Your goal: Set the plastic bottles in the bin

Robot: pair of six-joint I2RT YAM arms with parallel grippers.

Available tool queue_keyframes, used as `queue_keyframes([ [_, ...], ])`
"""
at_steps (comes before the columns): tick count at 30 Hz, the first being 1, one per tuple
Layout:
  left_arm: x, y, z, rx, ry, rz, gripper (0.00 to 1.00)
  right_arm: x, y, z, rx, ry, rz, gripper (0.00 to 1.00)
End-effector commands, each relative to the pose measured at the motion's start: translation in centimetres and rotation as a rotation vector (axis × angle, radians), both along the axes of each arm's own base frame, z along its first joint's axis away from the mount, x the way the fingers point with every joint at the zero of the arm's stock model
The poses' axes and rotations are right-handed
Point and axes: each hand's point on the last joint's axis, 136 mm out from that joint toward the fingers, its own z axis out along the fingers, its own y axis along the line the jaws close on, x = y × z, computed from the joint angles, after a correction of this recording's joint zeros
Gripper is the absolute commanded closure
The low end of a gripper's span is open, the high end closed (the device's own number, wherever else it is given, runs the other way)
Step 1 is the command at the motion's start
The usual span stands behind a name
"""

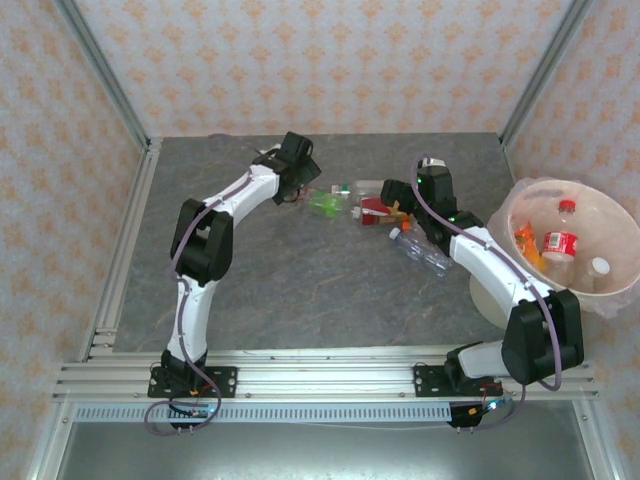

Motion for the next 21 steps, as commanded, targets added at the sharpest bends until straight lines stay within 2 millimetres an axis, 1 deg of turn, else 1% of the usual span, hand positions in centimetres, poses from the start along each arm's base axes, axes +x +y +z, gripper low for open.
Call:
queue_keyframes([
  [1,0.3,0.9,-0.2,0.099,0.033,-0.027,0.0,-0.3,-0.7,0.9,-0.022,-0.012,-0.031,0.01],
  [3,0.9,0.8,-0.7,0.108,0.04,-0.046,0.01,-0.3,-0.6,1.0,-0.018,-0.007,-0.033,0.01],
  [6,1.2,1.6,-1.4,0.157,0.068,-0.031,0.01,-0.4,-0.5,0.9,-0.006,-0.003,-0.03,0.01],
  [8,1.4,1.7,-2.0,0.16,0.075,-0.032,0.01,-0.5,-0.4,0.9,0.001,0.003,-0.025,0.01],
  [15,2.4,0.2,-4.0,0.101,0.077,-0.112,0.05,-1.0,-0.5,0.6,0.005,0.023,-0.031,0.01],
  [18,2.4,-0.2,-4.9,0.089,0.091,-0.146,0.1,-1.2,-0.7,0.3,0.005,0.028,-0.042,0.01],
  [21,2.2,0.1,-5.5,0.106,0.103,-0.147,0.17,-1.4,-0.8,0.2,0.005,0.032,-0.042,0.01],
])
